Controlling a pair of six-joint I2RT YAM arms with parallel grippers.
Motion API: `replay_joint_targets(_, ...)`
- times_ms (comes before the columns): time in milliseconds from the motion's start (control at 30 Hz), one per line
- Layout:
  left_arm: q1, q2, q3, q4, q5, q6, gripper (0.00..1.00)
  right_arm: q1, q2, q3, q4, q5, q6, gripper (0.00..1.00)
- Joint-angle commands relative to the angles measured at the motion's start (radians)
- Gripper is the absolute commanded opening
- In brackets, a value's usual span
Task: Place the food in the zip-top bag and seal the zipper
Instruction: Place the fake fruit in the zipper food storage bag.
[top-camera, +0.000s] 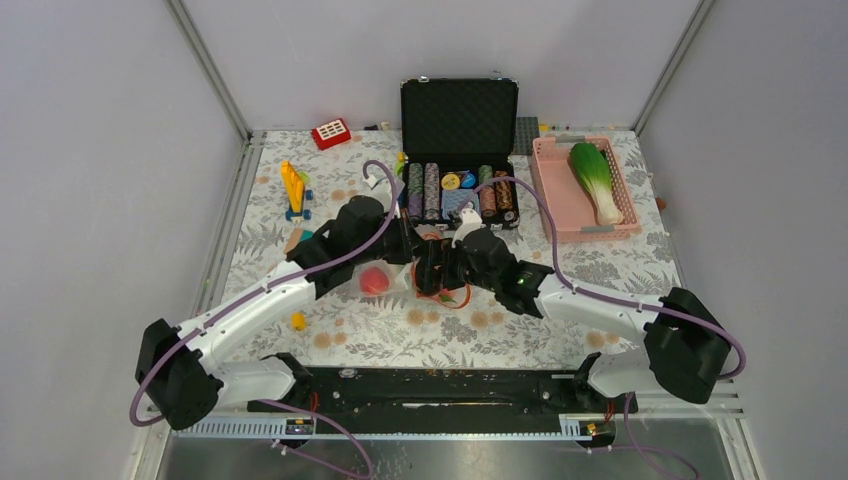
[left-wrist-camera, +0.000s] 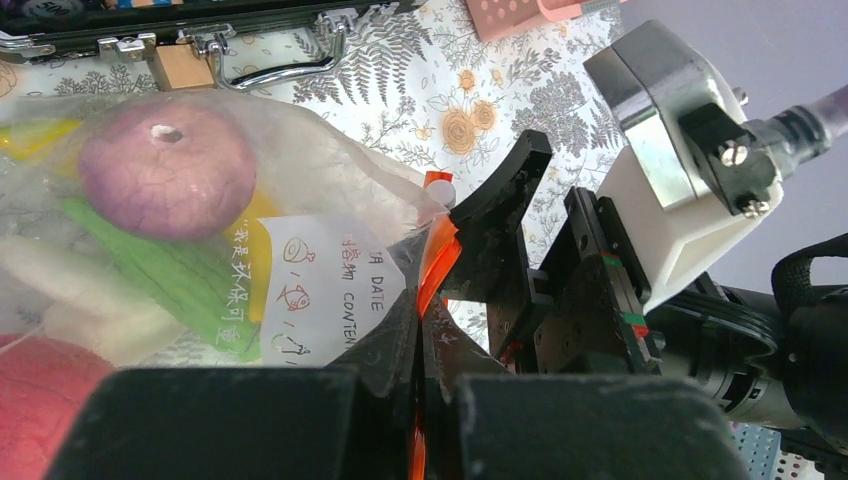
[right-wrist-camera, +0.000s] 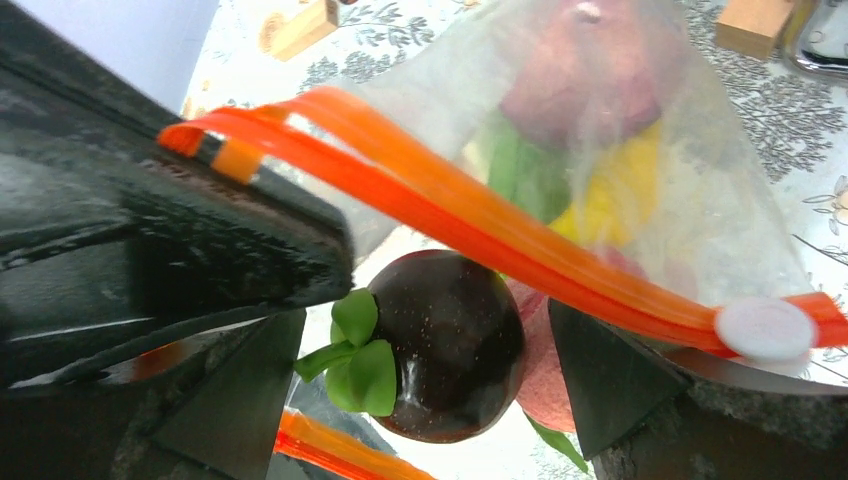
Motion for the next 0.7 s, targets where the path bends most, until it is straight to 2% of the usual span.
replay_joint_targets(0, -0.033, -0.043, 0.004, 0.068, 0.055, -0.030, 0.00, 0.023, -0.058, 0.052, 0.114, -0.072, -0.010, 1.00)
replay_joint_targets(200, -0.032, -0.087, 0.007, 0.056, 0.038, -0.030, 0.00, 0.023, -0.053, 0.097, 0.120, -0.108, -0.020, 1.00)
replay_joint_targets(300, -0.032, -0.110, 0.005, 0.042, 0.017, -0.031, 0.00, 0.022, -0.060, 0.141, 0.065, -0.108, -0.054, 1.00)
replay_joint_targets(667, -0.006, -0.127, 0.008, 0.017, -0.021, -0.046, 0.00, 0.023, -0.183, 0.221, -0.188, 0.062, -0.194, 1.00)
